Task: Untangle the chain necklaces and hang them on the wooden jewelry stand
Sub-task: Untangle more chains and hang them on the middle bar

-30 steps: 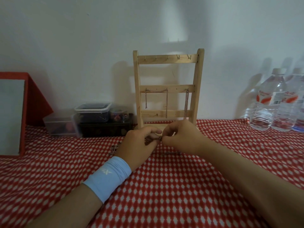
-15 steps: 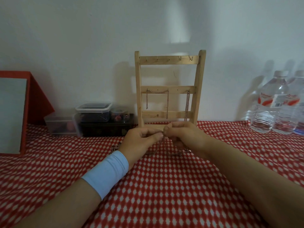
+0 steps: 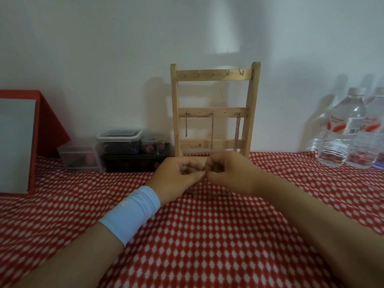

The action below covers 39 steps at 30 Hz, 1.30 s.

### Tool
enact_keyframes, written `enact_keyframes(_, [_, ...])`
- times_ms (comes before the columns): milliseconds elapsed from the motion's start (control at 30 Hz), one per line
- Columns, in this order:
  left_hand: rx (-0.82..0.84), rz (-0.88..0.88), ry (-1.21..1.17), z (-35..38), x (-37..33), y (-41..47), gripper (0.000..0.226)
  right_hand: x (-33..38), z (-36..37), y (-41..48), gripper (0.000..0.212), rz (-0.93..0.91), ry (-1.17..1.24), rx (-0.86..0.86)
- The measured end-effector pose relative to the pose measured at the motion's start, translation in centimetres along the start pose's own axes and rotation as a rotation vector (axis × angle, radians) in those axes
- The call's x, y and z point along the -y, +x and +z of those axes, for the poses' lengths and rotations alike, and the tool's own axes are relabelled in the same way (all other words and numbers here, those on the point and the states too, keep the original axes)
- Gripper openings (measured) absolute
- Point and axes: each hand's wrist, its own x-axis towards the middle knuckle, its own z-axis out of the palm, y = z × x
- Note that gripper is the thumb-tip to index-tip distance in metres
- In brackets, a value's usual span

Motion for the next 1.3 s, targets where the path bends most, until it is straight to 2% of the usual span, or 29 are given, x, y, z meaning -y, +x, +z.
enact_keyframes(100, [0.015,0.084,0.221,-0.2,-0.2,0.0,0.01,0.2,0.3,0.0,0.014,-0.024,-0.189,-0.027])
enact_keyframes(233, [0.018,0.121,0.32,-0.1,-0.3,-0.1,0.01,0.5,0.8,-0.1,0.012,-0.036,-0.282,-0.045])
enact_keyframes(333, [-0.097,0.084,0.161,-0.2,-0.1,0.1,0.01,0.4,1.1,0.0,0.014,0.014,-0.054,-0.115])
enact_keyframes(400, [-0.145,0.004,0.007,-0.3,0.0,0.2,0.01,0.4,1.2,0.0,0.004,0.083,0.083,-0.143])
enact_keyframes(500, [-0.127,-0.117,-0.19,-0.1,-0.2,0.1,0.008,0.5,1.2,-0.3,0.008,0.138,0.245,-0.1])
enact_keyframes(600, [-0.096,-0.187,-0.328,-0.1,-0.5,-0.1,0.008,0.7,1.1,-0.5,0.009,0.134,0.377,-0.155])
enact_keyframes(700, [-0.064,-0.249,-0.429,-0.4,-0.8,-0.3,0.008,0.7,0.9,-0.5,0.008,0.12,0.424,-0.187])
enact_keyframes(833, [-0.01,-0.298,-0.435,-1.0,-0.9,-0.2,0.013,0.7,1.1,-0.2,0.006,0.133,0.332,-0.179])
enact_keyframes(933, [-0.015,-0.271,-0.349,-0.9,-0.8,-0.2,0.01,0.7,1.3,-0.1,0.008,0.148,0.277,-0.184])
enact_keyframes(1067, [-0.017,-0.145,-0.148,-0.8,-0.8,-0.1,0.007,0.6,1.3,-0.3,0.013,0.15,0.268,-0.152])
enact_keyframes(1167, [0.014,-0.027,0.083,-1.0,-0.9,-0.1,0.007,0.7,1.0,-0.3,0.015,0.176,0.3,-0.04])
enact_keyframes(1300, [0.052,0.086,0.27,-1.1,-1.6,-0.3,0.014,0.6,1.0,-0.1,0.017,0.223,0.32,0.064])
